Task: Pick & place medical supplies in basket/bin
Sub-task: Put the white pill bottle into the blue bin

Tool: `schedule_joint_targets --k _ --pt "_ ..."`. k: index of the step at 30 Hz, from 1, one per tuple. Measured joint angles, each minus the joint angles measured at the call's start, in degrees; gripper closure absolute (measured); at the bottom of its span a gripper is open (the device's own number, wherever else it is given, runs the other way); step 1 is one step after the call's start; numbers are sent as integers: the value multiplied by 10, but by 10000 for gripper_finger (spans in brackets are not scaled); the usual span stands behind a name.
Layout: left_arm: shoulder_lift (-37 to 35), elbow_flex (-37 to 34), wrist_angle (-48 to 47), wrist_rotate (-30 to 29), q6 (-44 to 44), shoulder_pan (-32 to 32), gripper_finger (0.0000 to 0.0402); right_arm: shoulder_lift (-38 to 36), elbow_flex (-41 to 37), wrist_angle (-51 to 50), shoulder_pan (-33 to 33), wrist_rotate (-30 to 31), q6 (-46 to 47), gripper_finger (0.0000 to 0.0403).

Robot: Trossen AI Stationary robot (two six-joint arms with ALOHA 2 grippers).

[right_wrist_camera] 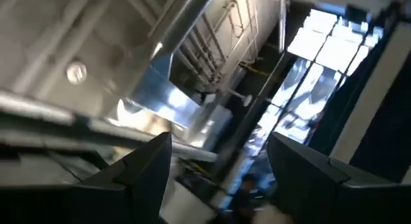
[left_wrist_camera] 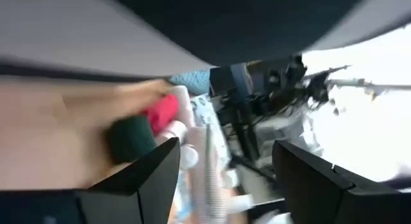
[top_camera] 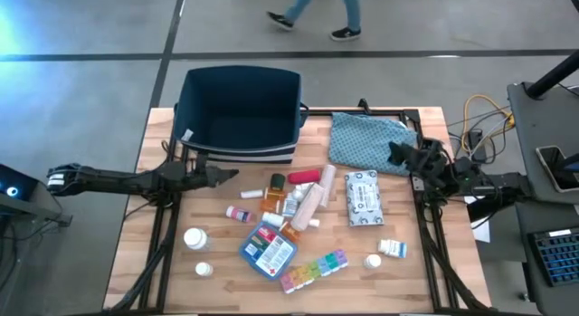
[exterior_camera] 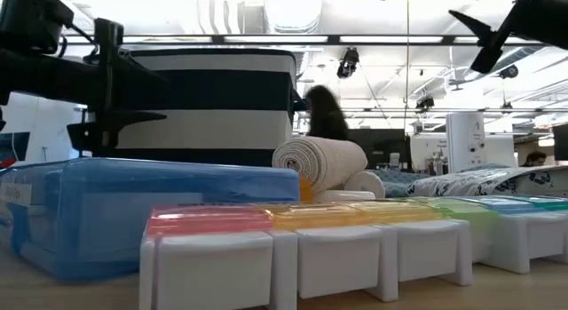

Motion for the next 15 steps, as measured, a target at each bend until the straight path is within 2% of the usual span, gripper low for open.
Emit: schedule_joint_targets --k 2,4,5,7,11,15 --pt "6 -1 -8 -4 -23 0 174 0 0 -3 0 56 10 158" --pt "6 0 -25 3 -39 0 174 5 2 -6 -1 125 -18 158" --pt "6 0 -32 18 -67 1 174 15 9 -28 0 136 -33 158" --pt "5 2 -26 92 -87 0 174 49 34 -136 6 133 10 158" --pt "-3 12 -20 275 -23 -12 174 201 148 -392 47 63 154 159" --pt "-6 13 -26 362 22 -24 174 369 294 -608 100 -80 230 159"
